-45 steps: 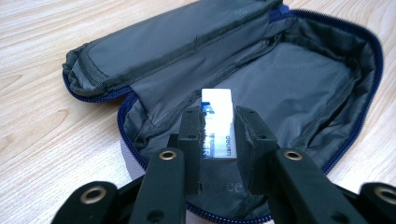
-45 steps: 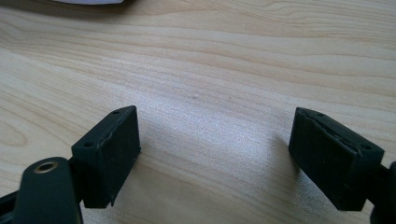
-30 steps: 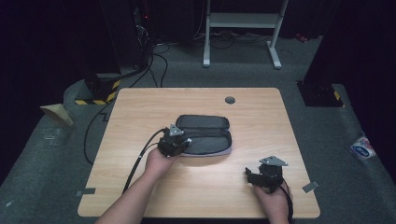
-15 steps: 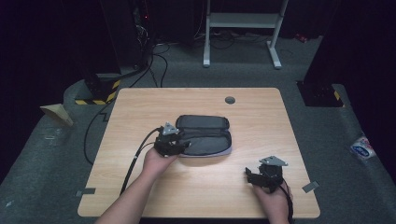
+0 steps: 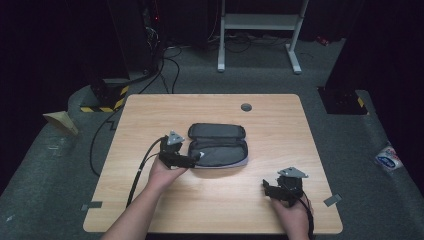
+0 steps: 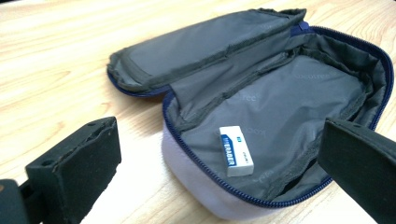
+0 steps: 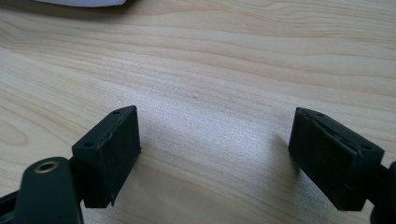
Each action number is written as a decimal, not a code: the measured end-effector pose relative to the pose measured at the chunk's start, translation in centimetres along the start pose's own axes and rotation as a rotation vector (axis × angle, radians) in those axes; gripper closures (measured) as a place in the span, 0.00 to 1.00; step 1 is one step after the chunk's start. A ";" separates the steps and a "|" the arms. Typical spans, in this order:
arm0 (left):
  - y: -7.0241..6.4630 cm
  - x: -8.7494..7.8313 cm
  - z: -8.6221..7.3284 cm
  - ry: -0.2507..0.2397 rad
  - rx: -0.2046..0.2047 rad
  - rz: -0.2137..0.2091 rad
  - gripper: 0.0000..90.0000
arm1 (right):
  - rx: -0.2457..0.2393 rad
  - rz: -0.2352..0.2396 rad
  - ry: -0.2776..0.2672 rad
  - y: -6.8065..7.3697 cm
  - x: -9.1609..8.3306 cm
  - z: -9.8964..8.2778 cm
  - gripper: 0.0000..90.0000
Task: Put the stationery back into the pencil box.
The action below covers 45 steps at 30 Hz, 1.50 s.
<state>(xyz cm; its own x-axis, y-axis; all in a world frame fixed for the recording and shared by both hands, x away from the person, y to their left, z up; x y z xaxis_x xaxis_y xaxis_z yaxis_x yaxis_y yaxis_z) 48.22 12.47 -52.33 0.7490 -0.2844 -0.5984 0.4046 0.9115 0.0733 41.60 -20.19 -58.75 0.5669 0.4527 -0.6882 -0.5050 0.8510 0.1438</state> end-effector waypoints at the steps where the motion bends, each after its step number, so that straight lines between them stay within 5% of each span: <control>1: 0.1 -0.1 0.0 -0.002 0.000 -0.001 0.00 | 0.000 0.000 0.000 0.0 0.0 0.0 0.18; 16: 3.1 -2.0 -2.2 -0.007 -0.056 0.000 0.03 | 0.001 -0.001 -0.001 0.0 0.0 0.0 0.18; 29: 8.1 -4.1 -7.9 0.067 -0.092 0.053 0.05 | 0.005 -0.004 0.001 0.0 0.0 0.0 0.18; 33: 9.3 -4.8 -10.4 0.117 -0.086 0.077 0.05 | 0.007 -0.004 0.001 0.0 0.0 0.0 0.18; 36: 9.4 -5.6 -12.6 0.170 -0.034 0.094 0.05 | 0.007 -0.005 0.001 0.0 0.0 0.0 0.18; 40: 9.1 -6.0 -13.9 0.166 0.007 0.120 0.05 | 0.007 -0.006 0.001 -0.1 0.0 0.0 0.18; 45: 9.0 -6.1 -14.0 0.152 0.013 0.128 0.05 | 0.008 -0.008 0.001 -0.1 0.0 0.0 0.18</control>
<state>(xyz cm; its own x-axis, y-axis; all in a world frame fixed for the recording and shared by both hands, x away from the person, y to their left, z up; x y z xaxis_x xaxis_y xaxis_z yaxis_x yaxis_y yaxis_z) 39.88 26.57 -59.21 0.7073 -0.1173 -0.6971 0.3184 0.9333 0.1660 41.61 -20.28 -58.74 0.5704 0.4459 -0.6898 -0.4954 0.8566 0.1440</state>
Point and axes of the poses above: each handheld gripper's, and its own axes: x roughly forward along the jaws, z roughly out of its top, y roughly to its left, the point moved 9 cm from there along x, roughly forward along the jaws, and after that the axes turned 13 degrees about z, right-handed, at the moved point
